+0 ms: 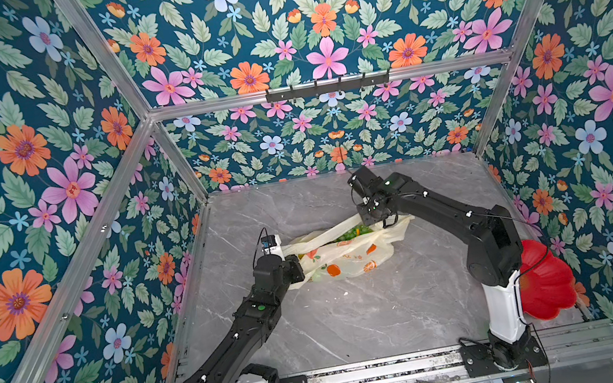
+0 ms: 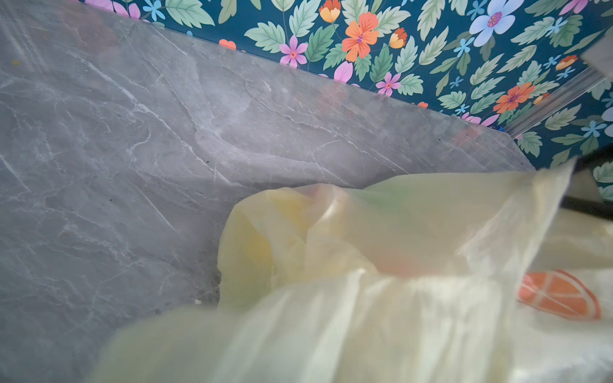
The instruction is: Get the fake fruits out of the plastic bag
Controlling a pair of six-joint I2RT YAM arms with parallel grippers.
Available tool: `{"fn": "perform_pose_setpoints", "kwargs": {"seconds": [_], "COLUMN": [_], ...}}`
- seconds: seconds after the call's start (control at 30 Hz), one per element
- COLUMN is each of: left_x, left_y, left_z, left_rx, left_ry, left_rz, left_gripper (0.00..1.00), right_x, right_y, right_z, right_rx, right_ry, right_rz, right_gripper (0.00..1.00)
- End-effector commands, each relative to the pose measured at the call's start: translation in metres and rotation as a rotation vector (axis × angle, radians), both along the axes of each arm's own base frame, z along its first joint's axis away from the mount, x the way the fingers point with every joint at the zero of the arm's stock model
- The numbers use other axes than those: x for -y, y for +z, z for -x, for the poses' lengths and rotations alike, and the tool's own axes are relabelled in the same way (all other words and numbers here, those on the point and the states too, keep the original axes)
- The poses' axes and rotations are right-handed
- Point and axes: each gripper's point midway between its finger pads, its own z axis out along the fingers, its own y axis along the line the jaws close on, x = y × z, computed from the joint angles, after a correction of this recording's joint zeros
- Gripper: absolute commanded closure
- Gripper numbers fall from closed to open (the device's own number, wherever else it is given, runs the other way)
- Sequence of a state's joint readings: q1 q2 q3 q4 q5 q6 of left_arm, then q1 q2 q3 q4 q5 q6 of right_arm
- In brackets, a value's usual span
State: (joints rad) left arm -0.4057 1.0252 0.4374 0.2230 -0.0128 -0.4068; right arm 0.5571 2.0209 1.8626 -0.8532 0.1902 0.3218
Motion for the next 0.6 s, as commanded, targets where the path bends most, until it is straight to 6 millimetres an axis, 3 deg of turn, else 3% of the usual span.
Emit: {"fn": "perform_pose_setpoints", "kwargs": {"seconds": [0.0,0.13,0.27,0.37,0.43,0.5,0.57], "left_x": [-0.008,-0.008,-0.002,0.005,0.008,0.007,0.008], "left_y": [0.006,0.006,0.006,0.005,0.004,0.004,0.005], "left_z": [-0.004,-0.005,-0.006,-0.006,-0.006,-0.006,-0.006], "left_rx": [0.038,0.042,0.043,0.041,0.039,0.04,0.044], "left_ry": [0.04,0.036,0.012,-0.026,-0.037,-0.034,-0.039], "left_rz": [-0.015,-0.017,-0.013,0.001,0.005,0.006,0.013], "left_gripper": [1.0,1.0,1.0,1.0,1.0,1.0,1.0], "right_x": [0.01,0.003,-0.029,-0.038,-0.035,-0.028,-0.025], "right_y": [0.012,0.024,0.023,0.016,0.018,0.027,0.039], "right_z": [-0.023,-0.041,-0.035,-0.028,-0.024,-0.018,-0.01], "right_rx": [-0.01,-0.011,-0.016,-0.029,-0.024,0.01,0.038], "right_ry": [-0.1,-0.092,0.026,0.057,0.054,0.046,0.045], "right_rz": [-0.154,-0.275,-0.225,-0.157,-0.108,-0.051,-0.005], "right_gripper": [0.98,1.0,1.0,0.98,0.85,0.62,0.47]}}
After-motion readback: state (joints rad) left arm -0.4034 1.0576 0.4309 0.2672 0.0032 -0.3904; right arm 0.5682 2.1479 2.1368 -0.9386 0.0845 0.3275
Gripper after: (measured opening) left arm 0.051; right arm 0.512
